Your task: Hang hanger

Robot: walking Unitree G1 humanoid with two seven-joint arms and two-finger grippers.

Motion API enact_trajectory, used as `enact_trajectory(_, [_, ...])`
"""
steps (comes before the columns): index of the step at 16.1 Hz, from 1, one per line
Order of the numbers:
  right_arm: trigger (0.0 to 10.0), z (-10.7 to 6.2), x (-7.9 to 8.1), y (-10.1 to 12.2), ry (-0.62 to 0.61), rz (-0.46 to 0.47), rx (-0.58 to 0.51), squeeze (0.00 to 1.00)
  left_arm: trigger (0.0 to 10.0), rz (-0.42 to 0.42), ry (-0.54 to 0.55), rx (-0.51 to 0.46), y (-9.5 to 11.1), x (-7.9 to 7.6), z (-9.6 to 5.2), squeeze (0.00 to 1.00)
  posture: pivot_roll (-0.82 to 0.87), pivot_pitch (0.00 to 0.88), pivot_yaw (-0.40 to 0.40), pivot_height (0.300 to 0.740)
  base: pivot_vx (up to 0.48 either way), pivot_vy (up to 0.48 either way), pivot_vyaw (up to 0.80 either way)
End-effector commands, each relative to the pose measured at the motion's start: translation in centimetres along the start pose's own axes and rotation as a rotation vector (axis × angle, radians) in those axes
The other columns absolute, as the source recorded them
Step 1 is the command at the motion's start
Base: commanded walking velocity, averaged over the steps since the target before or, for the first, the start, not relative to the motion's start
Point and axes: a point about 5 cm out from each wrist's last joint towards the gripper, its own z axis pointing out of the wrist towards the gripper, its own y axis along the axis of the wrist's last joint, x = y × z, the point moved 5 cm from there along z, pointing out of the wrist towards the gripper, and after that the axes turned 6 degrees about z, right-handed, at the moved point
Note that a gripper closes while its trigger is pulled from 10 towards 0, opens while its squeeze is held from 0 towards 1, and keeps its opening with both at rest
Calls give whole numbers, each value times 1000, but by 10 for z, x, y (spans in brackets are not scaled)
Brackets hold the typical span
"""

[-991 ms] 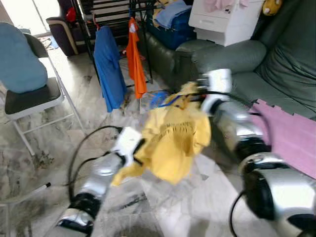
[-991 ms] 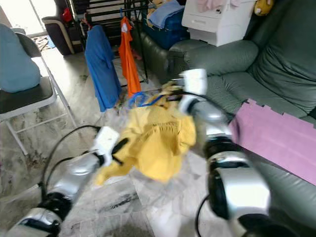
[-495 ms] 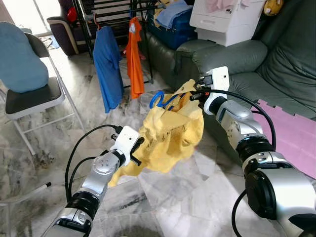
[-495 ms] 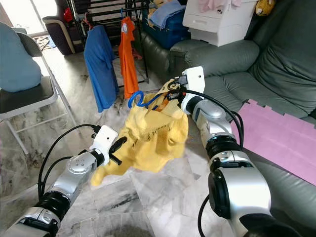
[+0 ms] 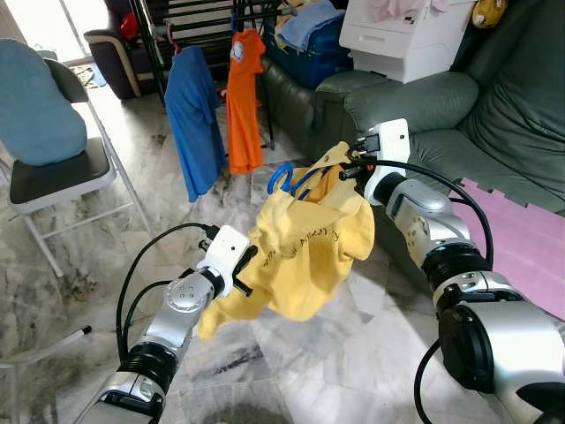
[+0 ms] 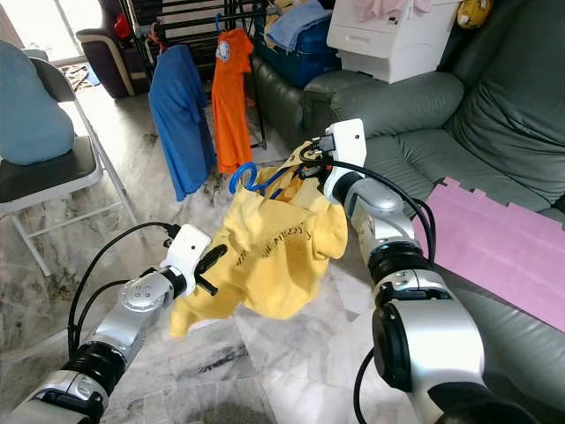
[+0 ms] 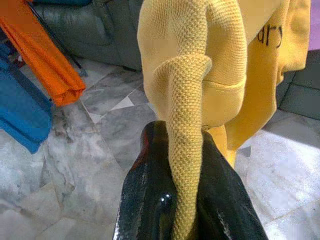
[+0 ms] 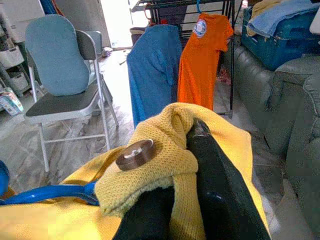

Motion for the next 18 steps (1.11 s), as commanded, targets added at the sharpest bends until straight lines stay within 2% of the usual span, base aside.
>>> enact_trajectory(1, [0,2,6,10,26,-8,-32,0,0,11,22,-2,3,6,1,0,-95,0,7,740,0,0,0])
enact_trajectory(15, [0,2,6,10,26,-8,-32,0,0,11,22,-2,3,6,1,0,-95,0,7,740,0,0,0])
enact_trajectory(16, [0,-6,16,-20,119,-82,58,0,0,-61,156,9,7,32,2,0,-96,0,10,740,0,0,0])
enact_trajectory(17, [0,-12,20,-49,112,-212,110,0,0,-210,363,-25,15,75,-10,0,-76,0,2,740,0,0,0])
enact_trajectory(18, [0,-11,17,-50,65,-247,94,0,0,-252,429,-48,17,91,-19,0,-69,0,1,740,0,0,0])
